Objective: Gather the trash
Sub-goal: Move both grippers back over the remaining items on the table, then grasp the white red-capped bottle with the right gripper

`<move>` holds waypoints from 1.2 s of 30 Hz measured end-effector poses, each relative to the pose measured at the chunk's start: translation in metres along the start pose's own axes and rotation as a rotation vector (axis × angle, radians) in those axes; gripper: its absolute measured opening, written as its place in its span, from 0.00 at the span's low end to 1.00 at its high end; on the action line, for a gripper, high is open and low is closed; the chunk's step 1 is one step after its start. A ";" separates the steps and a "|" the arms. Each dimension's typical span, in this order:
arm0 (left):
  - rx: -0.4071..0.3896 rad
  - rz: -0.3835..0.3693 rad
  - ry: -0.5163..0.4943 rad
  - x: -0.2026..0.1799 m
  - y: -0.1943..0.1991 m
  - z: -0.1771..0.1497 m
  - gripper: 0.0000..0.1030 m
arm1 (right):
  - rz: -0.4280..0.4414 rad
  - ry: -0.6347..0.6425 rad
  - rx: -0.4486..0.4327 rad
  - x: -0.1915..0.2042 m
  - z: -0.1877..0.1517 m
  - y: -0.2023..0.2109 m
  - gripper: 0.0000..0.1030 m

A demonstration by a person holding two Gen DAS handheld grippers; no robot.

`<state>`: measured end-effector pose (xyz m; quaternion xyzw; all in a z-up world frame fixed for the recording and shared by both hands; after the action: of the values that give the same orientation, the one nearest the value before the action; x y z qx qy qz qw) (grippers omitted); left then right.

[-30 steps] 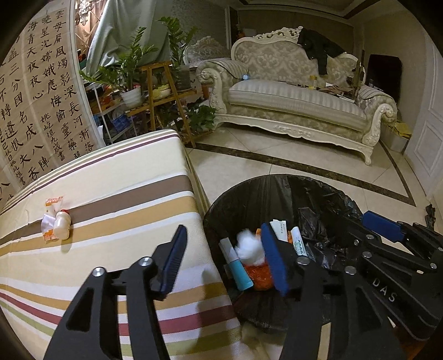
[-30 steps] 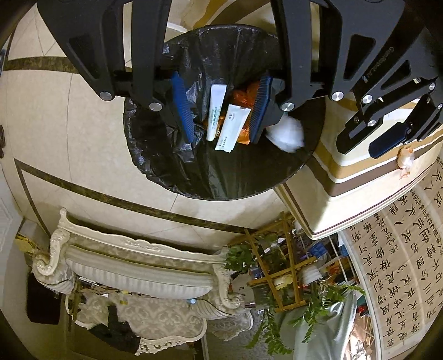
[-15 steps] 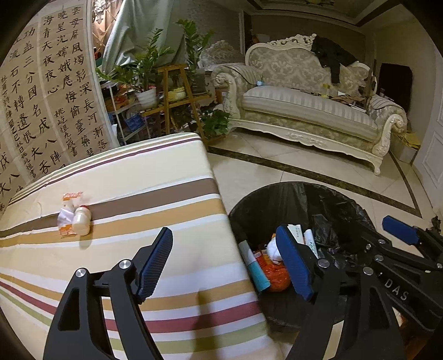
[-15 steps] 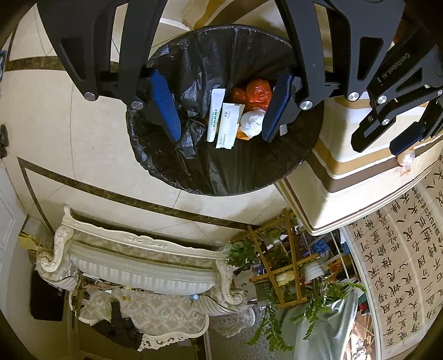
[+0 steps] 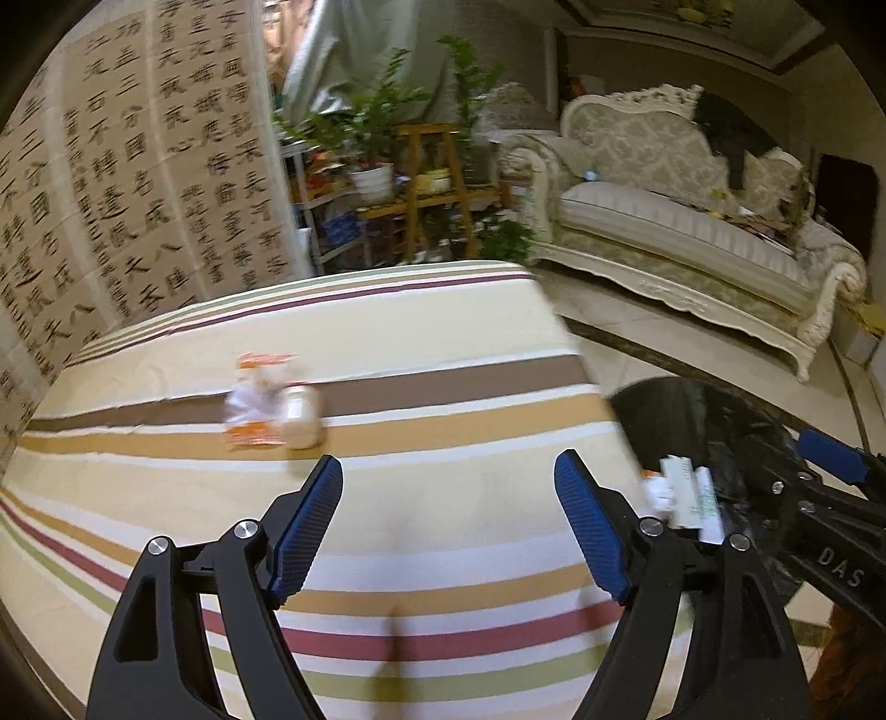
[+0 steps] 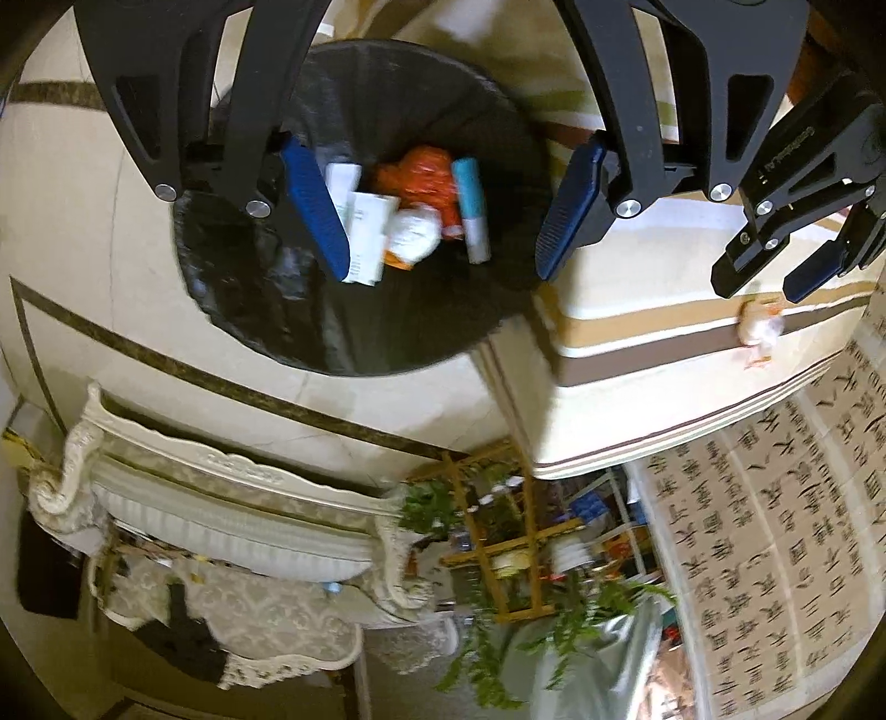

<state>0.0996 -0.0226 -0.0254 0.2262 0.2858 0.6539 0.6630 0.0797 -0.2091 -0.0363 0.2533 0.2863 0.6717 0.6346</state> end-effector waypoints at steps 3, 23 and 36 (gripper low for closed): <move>-0.001 0.035 0.039 0.025 -0.001 0.004 0.74 | 0.029 0.039 -0.007 0.021 0.009 -0.002 0.66; -0.014 0.264 0.250 0.181 -0.010 0.022 0.75 | 0.209 0.245 0.007 0.169 0.064 -0.041 0.57; 0.028 0.271 0.297 0.209 -0.024 0.019 0.74 | 0.253 0.315 0.075 0.222 0.075 -0.083 0.38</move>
<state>0.1263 0.1862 -0.0447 0.1729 0.3565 0.7594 0.5161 0.1766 0.0199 -0.0468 0.2026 0.3725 0.7664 0.4826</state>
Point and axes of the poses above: each gripper's, at about its wrist camera, not at the fingertips, and y roughly against the way its jaws point, x to its left, z to its top, the point moved 1 cm from there along -y, roughly the way its jaws point, and after that the axes turned 11 degrees about y, right-handed, at the moved point
